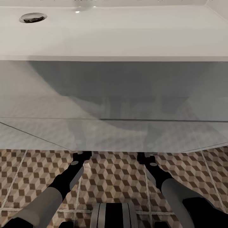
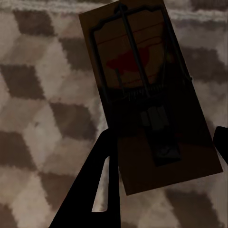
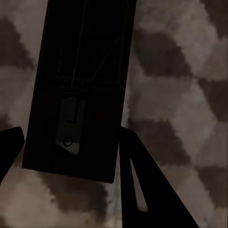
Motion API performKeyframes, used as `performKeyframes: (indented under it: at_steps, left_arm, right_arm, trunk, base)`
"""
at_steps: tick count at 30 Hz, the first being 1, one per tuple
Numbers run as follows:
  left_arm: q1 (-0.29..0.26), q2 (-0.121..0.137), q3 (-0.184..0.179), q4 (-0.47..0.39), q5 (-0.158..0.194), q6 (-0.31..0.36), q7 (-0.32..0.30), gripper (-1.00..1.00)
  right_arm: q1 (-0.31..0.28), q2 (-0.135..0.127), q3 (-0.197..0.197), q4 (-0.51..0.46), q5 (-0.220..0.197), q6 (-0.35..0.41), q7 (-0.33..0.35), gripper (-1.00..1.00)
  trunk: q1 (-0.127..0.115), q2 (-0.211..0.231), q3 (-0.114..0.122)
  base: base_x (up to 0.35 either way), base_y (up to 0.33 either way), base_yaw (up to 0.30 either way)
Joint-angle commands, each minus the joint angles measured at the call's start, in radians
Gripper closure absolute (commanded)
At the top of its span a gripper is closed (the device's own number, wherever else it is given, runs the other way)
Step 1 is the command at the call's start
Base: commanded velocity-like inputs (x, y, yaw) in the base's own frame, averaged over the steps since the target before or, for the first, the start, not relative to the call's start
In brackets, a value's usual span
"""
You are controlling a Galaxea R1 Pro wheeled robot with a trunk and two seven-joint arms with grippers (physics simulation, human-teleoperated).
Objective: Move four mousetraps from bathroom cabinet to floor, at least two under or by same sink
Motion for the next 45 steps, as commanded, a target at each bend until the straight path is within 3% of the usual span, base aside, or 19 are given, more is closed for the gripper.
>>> performKeyframes:
  at_steps: [1, 25, 33, 45]
  left_arm:
    - [0.0, 0.001, -0.006, -0.002, 0.004, 0.004, 0.01, 1.0]
    - [0.0, 0.001, -0.008, -0.003, 0.003, 0.003, 0.01, 1.0]
    - [0.0, 0.001, -0.008, -0.002, 0.003, 0.003, 0.01, 1.0]
    - [0.0, 0.001, -0.008, -0.002, 0.003, 0.003, 0.01, 1.0]
  right_arm:
    - [-0.001, 0.0, 0.008, 0.001, -0.003, -0.003, -0.006, 1.0]
    - [-0.001, -0.002, 0.009, 0.004, -0.005, -0.013, -0.004, 1.0]
    - [-0.001, -0.011, 0.004, 0.064, -0.015, -0.013, 0.03, 1.0]
    - [-0.001, -0.014, -0.001, 0.076, -0.018, -0.017, 0.044, 1.0]
  trunk:
    - [0.0, 0.0, -0.001]
    - [0.0, 0.0, -0.001]
    - [0.0, 0.0, -0.001]
    - [0.0, 0.0, -0.001]
  base:
    - [0.116, 0.0, 0.0]
    - [0.019, 0.0, 0.0]
    - [0.0, 0.0, 0.0]
    - [0.0, 0.0, 0.0]
